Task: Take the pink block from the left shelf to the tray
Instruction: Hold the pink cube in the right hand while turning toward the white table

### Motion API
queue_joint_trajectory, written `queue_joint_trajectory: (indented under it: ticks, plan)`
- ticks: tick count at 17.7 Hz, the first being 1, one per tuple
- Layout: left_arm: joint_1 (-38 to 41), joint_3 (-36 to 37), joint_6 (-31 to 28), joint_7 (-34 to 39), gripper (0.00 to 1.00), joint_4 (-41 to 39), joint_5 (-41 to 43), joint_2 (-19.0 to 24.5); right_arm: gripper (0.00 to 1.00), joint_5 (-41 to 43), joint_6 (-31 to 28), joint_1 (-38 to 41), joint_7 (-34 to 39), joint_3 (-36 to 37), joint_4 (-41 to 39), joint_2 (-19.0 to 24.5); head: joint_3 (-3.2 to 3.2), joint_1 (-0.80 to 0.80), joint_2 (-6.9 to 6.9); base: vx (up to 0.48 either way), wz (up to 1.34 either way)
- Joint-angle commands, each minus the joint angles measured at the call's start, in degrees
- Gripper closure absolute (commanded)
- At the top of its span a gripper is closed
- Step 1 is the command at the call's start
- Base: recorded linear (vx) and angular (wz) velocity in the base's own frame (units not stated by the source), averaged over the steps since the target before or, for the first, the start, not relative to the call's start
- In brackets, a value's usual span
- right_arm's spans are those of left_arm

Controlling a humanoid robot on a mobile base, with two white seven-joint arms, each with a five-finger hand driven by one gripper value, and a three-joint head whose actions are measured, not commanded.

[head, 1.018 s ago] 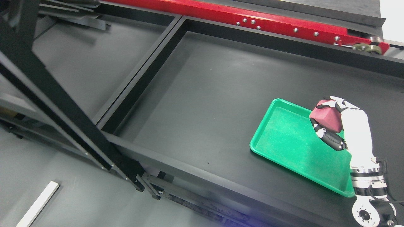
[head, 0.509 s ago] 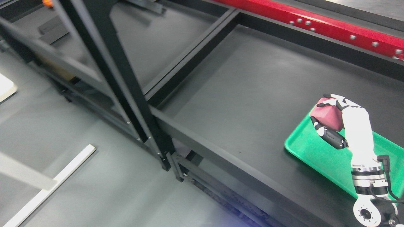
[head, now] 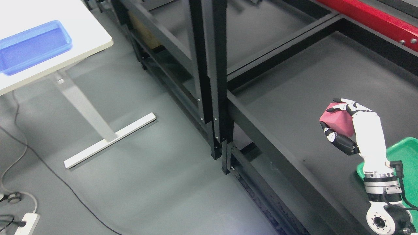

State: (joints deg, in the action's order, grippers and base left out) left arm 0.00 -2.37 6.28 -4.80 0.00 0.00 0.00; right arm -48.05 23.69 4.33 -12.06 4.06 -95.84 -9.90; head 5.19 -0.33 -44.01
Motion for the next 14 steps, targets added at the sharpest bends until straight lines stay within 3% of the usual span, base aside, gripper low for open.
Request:
queue_joint_trajectory:
  ticks: [1, 14]
  plan:
    - [-1.3, 0.0, 0.0, 0.0, 0.00, -1.0, 0.1, 1.0, 0.96, 0.0, 0.0, 0.2, 0.1, -0.2, 0.0, -0.6, 0.00, 0.00, 0.00, -0.092, 0.71]
    - [-1.3, 0.0, 0.0, 0.0, 0.00, -1.0, 0.1, 1.0, 0.96, 0.3, 1.7, 2.3, 0.0, 0.6, 0.0, -1.3, 0.00, 0.00, 0.00, -0.091, 0.63]
